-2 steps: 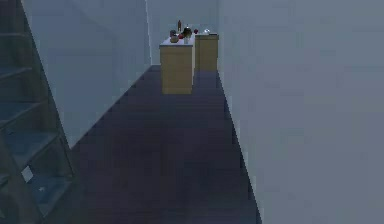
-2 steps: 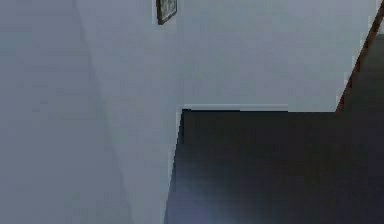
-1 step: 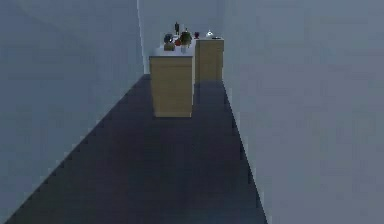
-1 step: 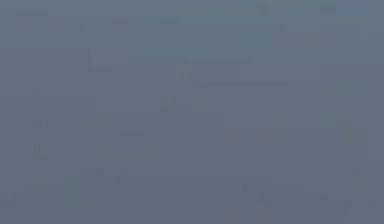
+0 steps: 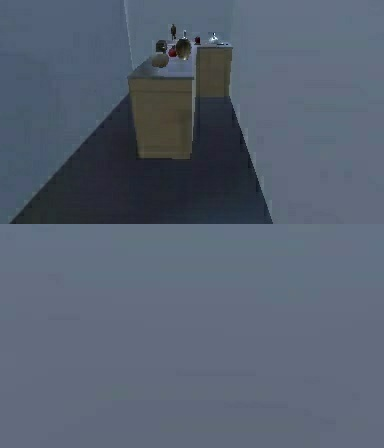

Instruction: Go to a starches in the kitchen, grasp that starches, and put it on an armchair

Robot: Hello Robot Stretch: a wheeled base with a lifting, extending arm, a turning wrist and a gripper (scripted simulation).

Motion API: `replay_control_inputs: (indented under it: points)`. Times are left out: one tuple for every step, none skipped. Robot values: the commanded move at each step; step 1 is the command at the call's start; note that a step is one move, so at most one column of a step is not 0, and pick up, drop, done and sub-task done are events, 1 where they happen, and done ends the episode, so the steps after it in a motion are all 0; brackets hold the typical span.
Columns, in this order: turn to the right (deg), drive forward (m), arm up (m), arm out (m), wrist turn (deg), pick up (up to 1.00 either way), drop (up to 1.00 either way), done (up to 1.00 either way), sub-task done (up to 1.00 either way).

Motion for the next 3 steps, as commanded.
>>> replay_control_inputs:
  points:
    - [3.0,0.00,0.00,0.00,0.0,0.00,0.00,0.00,0.00]
    - [0.0,1.00,0.00,0.00,0.0,0.00,0.00,0.00,0.00]
    - [3.0,0.00,0.00,0.00,0.0,0.00,0.00,0.00,0.00]
